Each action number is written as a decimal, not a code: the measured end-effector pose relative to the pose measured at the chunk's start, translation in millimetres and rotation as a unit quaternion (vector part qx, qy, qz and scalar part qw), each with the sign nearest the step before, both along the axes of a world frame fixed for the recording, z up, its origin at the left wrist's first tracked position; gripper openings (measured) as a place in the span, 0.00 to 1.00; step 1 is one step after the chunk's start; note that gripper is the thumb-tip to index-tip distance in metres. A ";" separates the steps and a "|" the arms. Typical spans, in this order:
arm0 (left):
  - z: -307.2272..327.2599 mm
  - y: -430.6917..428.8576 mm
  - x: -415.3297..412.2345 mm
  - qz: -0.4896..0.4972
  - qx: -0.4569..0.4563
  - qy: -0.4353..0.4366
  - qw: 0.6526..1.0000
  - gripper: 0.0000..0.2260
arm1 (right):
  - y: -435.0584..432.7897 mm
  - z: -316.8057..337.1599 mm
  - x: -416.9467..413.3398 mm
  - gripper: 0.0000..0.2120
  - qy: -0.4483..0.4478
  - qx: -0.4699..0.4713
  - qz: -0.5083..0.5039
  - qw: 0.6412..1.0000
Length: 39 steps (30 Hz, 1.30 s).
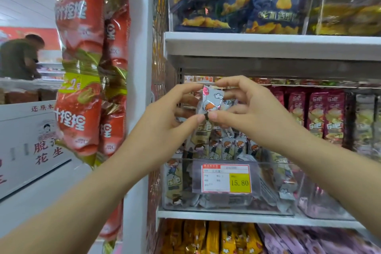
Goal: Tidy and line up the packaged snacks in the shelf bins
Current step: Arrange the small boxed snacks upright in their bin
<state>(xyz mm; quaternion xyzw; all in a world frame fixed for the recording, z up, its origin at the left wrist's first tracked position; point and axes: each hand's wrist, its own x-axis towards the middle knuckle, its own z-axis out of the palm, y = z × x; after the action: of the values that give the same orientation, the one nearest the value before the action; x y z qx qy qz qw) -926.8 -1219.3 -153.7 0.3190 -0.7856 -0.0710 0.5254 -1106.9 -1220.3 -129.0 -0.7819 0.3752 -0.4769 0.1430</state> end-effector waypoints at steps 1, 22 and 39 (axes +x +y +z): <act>-1.8 0.0 0.9 0.008 -0.012 0.000 1.000 0.20 | -2.2 -1.4 -1.7 0.21 0.007 0.052 0.009 0.999; -8.5 1.2 5.0 0.059 -0.042 0.008 0.997 0.29 | -13.8 -3.2 -22.0 0.12 0.083 0.198 0.049 0.975; -1.1 -8.6 -3.8 0.197 0.063 -0.327 0.922 0.13 | -1.0 3.4 -42.9 0.18 0.003 0.055 -0.060 0.997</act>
<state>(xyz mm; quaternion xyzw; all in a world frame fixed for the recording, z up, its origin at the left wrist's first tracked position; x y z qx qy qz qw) -930.7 -1227.9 -154.8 0.5054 -0.8288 0.0932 0.2214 -1149.8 -1221.3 -125.6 -0.7506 0.4472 -0.4607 0.1559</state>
